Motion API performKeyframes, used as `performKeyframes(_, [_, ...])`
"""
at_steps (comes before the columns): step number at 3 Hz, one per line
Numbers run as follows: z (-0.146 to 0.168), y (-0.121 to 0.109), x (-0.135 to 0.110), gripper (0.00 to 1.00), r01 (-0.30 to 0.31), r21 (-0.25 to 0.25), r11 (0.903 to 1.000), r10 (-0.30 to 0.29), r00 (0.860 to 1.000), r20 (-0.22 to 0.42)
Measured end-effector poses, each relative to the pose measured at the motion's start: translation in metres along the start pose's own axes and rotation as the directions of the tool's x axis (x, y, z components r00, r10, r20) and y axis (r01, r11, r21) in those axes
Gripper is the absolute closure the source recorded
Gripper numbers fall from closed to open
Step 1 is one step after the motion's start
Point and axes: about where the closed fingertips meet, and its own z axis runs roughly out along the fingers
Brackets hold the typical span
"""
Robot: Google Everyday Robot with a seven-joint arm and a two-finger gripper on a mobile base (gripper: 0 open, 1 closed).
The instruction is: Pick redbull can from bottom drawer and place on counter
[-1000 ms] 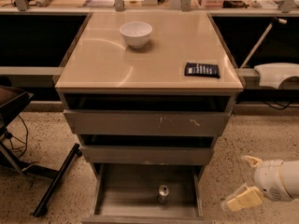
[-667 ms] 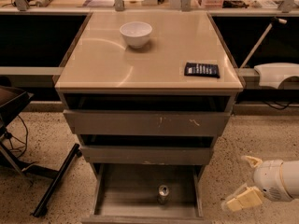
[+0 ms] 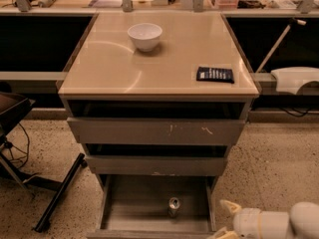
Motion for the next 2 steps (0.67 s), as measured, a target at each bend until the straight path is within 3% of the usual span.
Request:
performKeyframes(1, [0.068, 0.014, 0.019, 0.00, -0.080, -0.065, 0.9947, 0.086, 0.991, 0.104])
performKeyframes(2, [0.092, 0.020, 0.036, 0.00, -0.129, -0.113, 0.9852, 0.143, 0.982, 0.121])
